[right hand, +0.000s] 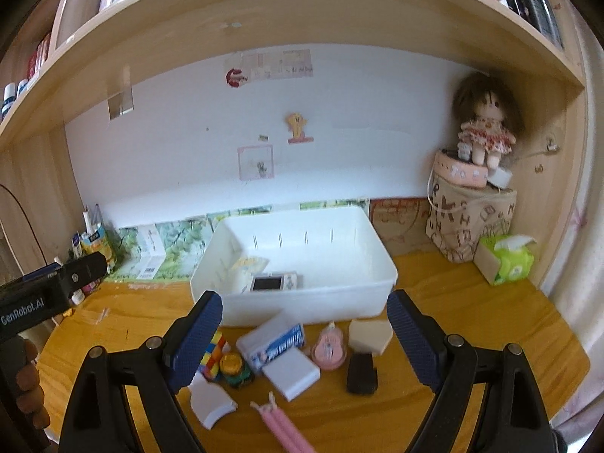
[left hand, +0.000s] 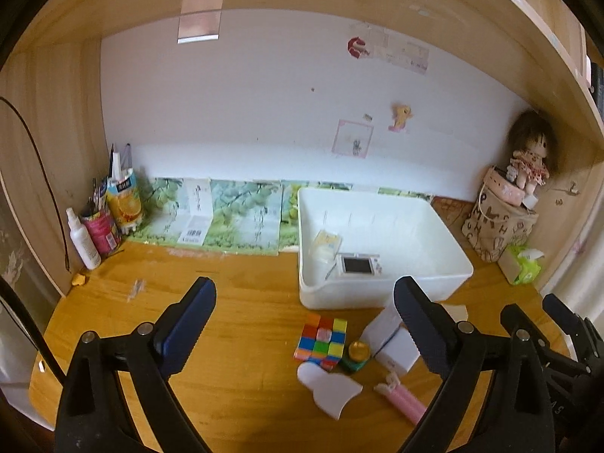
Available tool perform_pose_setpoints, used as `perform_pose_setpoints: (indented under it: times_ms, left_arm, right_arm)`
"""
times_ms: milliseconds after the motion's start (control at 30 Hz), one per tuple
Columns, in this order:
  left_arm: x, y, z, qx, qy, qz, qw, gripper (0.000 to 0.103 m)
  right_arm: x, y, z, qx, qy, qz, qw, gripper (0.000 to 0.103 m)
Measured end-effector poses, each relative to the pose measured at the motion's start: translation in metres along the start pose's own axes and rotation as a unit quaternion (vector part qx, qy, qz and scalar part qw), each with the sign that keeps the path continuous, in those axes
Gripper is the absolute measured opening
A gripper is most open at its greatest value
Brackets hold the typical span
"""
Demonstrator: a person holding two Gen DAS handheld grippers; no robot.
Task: Organize rigid objects
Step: 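Withdraw both open tools from the bin back over the table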
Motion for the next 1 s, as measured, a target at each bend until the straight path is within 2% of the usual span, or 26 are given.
perform_pose_setpoints:
  times_ms: [333,600,800,1000]
  left_arm:
    - [-0.016,0.010,-0.004,-0.015,0.029,0.024,0.9992,0.096]
    - [-0.018,0.027,-0.005,-0.034,0.043,0.066,0.9963,0.096]
    - [-0.024,0.051,-0.008,-0.042,0.056,0.124,0.9899,0.096]
    - [-0.031,0.076,-0.013,-0.056,0.066,0.183,0.9793,0.096]
  right_arm:
    - [-0.032,-0.003,0.000,-0.016,-0.011,0.006,1.000,0.089]
    - [-0.041,-0.002,0.003,-0.017,-0.012,0.020,1.000,0.089]
    - [-0.052,0.015,0.007,-0.001,-0.023,0.072,0.997,0.089]
    - [-0.062,0.035,0.009,0.008,-0.030,0.127,0.991,0.090]
Point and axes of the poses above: each gripper's, at about its wrist camera, not at the fingertips, and y roughly the way its jaws point, z to its left, x to its top, the point moved 1 cm from there along y, roughly the way its jaws point, and after that the axes turned 11 degrees about z, right-handed, at the moved point
